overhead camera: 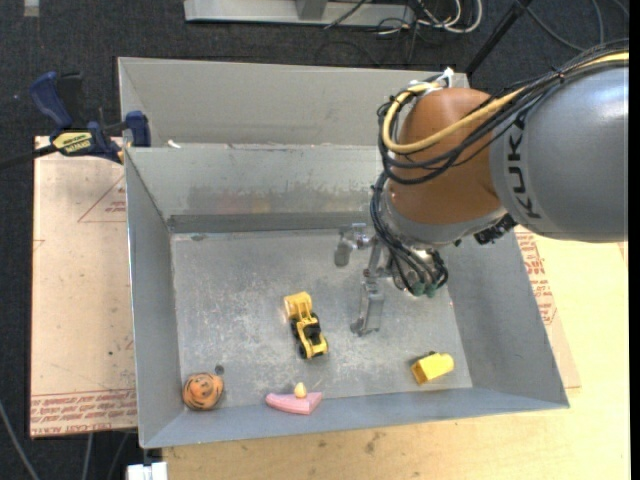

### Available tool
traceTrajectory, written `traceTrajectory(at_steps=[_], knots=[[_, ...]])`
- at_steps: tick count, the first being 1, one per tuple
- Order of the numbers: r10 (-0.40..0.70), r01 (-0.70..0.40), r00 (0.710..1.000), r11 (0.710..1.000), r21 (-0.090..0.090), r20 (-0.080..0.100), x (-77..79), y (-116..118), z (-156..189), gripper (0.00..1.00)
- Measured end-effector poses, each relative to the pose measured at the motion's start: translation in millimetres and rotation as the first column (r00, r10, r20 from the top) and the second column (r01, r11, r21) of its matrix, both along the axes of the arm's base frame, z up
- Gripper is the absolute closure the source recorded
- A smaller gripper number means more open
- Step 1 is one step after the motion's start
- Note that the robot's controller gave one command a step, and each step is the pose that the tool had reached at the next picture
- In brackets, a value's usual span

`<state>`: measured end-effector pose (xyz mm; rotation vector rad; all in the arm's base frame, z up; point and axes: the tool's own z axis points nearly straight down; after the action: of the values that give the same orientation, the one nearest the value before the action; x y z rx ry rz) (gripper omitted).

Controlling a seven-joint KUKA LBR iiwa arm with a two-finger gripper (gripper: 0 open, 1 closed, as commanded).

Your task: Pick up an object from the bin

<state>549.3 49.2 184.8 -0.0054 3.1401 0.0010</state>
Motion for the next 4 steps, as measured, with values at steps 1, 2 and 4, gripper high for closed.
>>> traceTrajectory(at_steps=[1, 2, 4], knots=[[-0.053, 0.053, 0.999, 0.999, 0.005, 0.009, 15.4, 30, -28, 0.0], [-0.021, 0.021, 1.0, 1.0, 0.0, -0.003, 2.6, 50, -59, 0.0], [-0.105, 0.105, 0.994, 0.994, 0.001, 0.001, 42.9, 67, -105, 0.0]])
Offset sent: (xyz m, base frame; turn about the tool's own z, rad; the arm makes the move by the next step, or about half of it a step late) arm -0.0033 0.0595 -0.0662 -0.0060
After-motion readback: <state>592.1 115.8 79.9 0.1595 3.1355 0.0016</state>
